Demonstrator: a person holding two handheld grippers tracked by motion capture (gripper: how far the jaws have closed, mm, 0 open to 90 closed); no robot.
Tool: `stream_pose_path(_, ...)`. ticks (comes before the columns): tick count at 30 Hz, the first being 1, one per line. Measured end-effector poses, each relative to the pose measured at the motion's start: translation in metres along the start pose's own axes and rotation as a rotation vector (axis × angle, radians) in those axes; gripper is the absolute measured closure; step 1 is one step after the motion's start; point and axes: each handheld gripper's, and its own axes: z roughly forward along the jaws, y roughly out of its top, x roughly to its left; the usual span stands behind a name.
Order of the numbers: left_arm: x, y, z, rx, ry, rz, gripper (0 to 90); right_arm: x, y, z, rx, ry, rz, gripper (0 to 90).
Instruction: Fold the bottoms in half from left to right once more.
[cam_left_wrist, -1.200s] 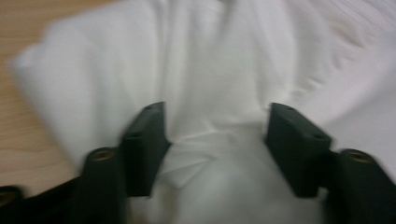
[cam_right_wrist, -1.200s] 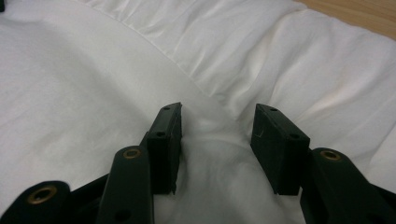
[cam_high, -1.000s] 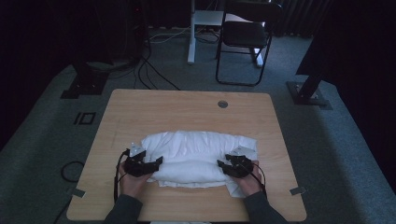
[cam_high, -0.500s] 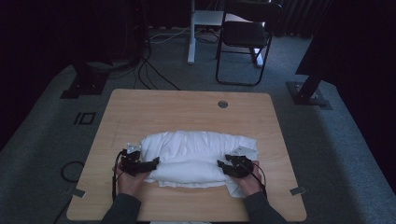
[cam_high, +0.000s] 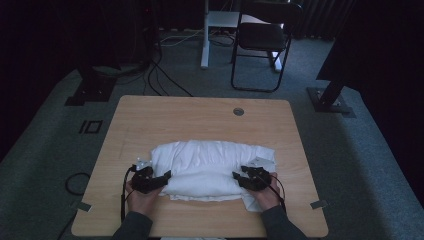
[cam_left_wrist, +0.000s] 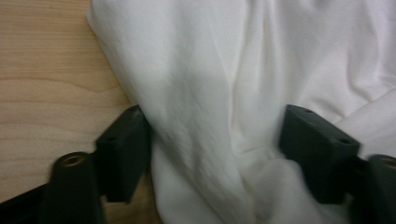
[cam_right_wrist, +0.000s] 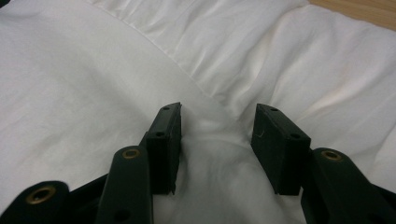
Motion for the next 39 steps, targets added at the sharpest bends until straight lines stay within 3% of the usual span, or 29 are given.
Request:
stream_pose_path(7, -0.002, 0.0, 0.001, 0.036, -0.085, -0.009, 66.5, 0.0, 0.0, 0.0, -0.001, 0.001, -0.002, 51.7)
stream_pose_path(11, -0.001, 0.001, 0.003, 0.046, -0.115, -0.018, 77.6, 0.001, 0.0, 0.0, 0.002, 0.005, -0.003, 51.5)
stream_pose_path(15, 0.002, 0.003, 0.002, 0.045, -0.14, -0.026, 80.3, 0.001, 0.001, -0.001, 0.001, 0.007, -0.004, 50.9)
stream_pose_path(19, 0.006, 0.01, -0.006, 0.007, -0.182, -0.011, 81.2, 0.0, 0.002, -0.002, 0.004, 0.013, 0.0, 50.0)
stream_pose_path(24, 0.006, 0.021, -0.015, -0.037, -0.204, 0.006, 81.6, 0.002, 0.008, -0.005, 0.007, 0.005, -0.011, 48.0)
stream_pose_path(27, 0.006, 0.027, -0.018, -0.061, -0.226, -0.012, 81.7, 0.007, 0.016, -0.009, -0.011, 0.007, -0.033, 47.5)
stream_pose_path(33, 0.002, 0.04, -0.028, -0.102, -0.234, 0.017, 81.8, 0.022, 0.032, -0.006, -0.039, 0.037, -0.069, 47.6)
stream_pose_path(39, -0.003, 0.054, -0.037, -0.142, -0.25, 0.038, 82.0, 0.036, 0.044, 0.009, -0.025, 0.055, -0.096, 47.9)
